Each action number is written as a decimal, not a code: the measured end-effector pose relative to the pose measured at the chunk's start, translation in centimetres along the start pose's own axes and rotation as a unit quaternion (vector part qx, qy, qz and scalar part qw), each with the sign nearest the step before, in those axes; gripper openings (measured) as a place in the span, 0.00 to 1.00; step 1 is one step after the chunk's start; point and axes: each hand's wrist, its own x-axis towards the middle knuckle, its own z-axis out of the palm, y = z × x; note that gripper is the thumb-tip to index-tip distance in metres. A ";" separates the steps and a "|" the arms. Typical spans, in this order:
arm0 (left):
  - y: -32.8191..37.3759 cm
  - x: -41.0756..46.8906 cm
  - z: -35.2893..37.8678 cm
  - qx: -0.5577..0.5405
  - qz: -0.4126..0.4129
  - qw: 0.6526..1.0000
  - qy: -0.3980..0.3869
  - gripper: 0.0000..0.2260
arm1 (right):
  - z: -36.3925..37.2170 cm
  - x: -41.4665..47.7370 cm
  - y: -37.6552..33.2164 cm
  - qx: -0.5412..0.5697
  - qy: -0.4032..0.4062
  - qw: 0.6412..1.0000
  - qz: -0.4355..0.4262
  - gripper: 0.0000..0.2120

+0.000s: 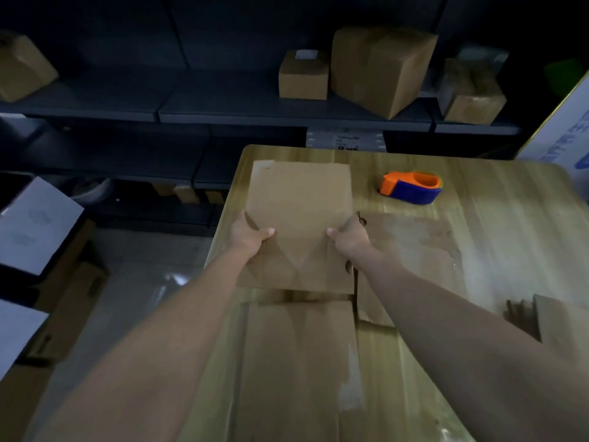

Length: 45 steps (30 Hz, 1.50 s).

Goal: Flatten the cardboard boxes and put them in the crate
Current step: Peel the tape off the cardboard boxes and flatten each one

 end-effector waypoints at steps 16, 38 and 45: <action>-6.2 6.0 2.0 0.371 0.032 0.910 -0.180 0.37 | 6.6 5.0 3.4 -0.380 -0.153 0.912 -0.030 0.44; -1.7 5.3 0.4 -0.154 -0.146 0.975 0.064 0.23 | 3.2 4.0 -1.1 0.098 0.054 0.994 -0.008 0.20; 5.6 0.2 8.0 -0.159 -0.049 0.986 -0.030 0.14 | -8.6 1.4 1.7 0.070 0.148 0.986 0.019 0.19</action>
